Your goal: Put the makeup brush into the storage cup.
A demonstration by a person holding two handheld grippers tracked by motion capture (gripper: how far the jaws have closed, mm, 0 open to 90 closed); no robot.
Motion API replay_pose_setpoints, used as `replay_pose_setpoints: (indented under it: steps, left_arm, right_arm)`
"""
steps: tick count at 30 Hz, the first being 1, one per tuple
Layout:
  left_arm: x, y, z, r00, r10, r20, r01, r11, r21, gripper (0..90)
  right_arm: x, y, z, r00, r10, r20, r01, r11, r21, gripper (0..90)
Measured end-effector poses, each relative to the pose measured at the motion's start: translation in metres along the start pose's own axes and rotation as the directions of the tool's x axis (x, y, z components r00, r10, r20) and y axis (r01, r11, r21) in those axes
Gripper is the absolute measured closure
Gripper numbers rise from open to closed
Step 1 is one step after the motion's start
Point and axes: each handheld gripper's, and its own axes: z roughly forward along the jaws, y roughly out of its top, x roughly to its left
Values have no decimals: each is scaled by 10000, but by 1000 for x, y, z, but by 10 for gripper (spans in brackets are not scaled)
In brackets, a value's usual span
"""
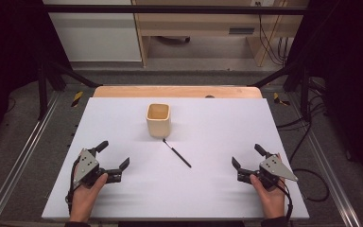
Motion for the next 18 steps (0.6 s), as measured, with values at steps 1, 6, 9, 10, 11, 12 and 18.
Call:
replay_pose_setpoints:
  steps: [1,6,9,10,11,12,18]
  left_arm:
    - [0,0,0,10000,0,0,0,10000,0,11]
    - [0,0,-1,9999,105,-86,-105,9999,-31,22]
    - [0,0,0,9999,132,-101,-132,9999,35,21]
    - [-1,0,0,9998,159,-116,-159,9999,45,20]
    - [-1,0,0,9997,217,-107,-217,9997,72,19]
    - [-1,0,0,9997,234,-96,-234,9997,73,17]
    - [0,-2,0,9997,181,-162,-180,9998,71,14]
  right_arm:
    - [0,0,0,10000,0,0,0,10000,0,40]
    - [1,0,-1,10000,4,33,-4,10000,57,40]
    - [2,-1,0,10000,-30,-49,31,9998,175,44]
    - [2,-1,0,10000,-72,-50,72,9998,165,44]
    - [2,-1,0,9999,-78,-63,80,9997,242,45]
    - [3,-2,1,9999,-107,-55,108,9995,310,44]
    - [6,6,-1,9991,-430,-1,430,9977,533,38]
